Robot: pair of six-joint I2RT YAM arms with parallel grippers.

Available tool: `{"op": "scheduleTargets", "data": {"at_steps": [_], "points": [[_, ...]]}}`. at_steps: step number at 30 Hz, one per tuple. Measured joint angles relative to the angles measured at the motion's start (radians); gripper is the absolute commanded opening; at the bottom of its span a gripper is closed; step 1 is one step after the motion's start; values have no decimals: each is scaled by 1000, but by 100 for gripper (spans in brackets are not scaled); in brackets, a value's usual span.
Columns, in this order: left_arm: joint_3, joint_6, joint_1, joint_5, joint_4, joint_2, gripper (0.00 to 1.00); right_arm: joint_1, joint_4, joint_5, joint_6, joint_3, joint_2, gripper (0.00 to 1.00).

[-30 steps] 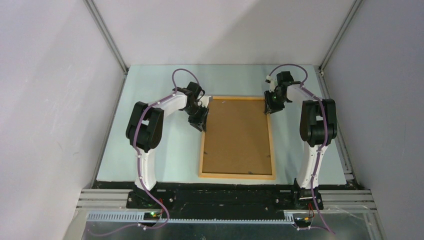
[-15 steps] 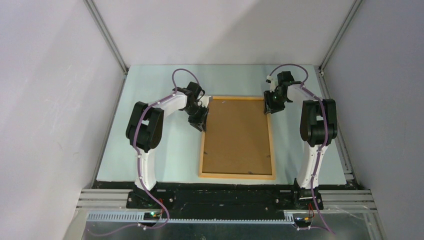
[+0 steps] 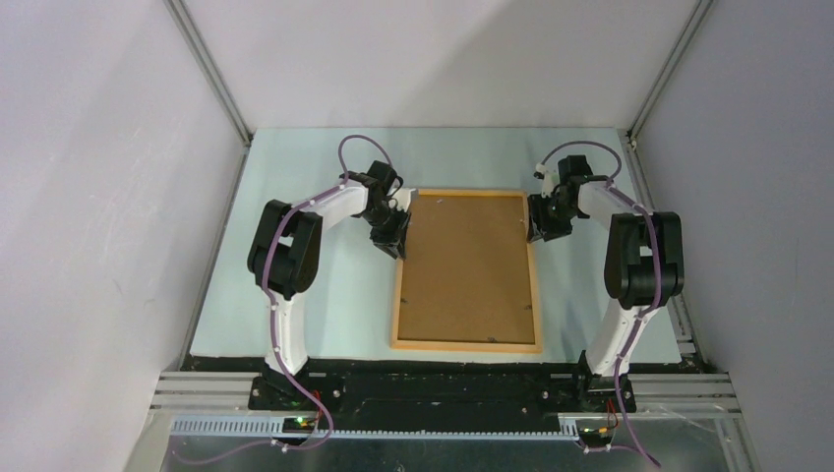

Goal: Put the photo into the frame

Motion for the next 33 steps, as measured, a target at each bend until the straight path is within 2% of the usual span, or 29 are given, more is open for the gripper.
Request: {"op": "scheduleTargets", "data": {"at_steps": [11,18,25,33], "points": [[0,0,0,0,0,0,0,3,10,-50,0,-112,-39,51],[0,0,0,0,0,0,0,3,12,-76,4,-124,-41,43],[0,0,0,0,0,0,2,5,13,-105,8,-134,-41,24],[0,0,0,0,-2,-2,22,-1,5,-104,17,-126,-37,1]]}}
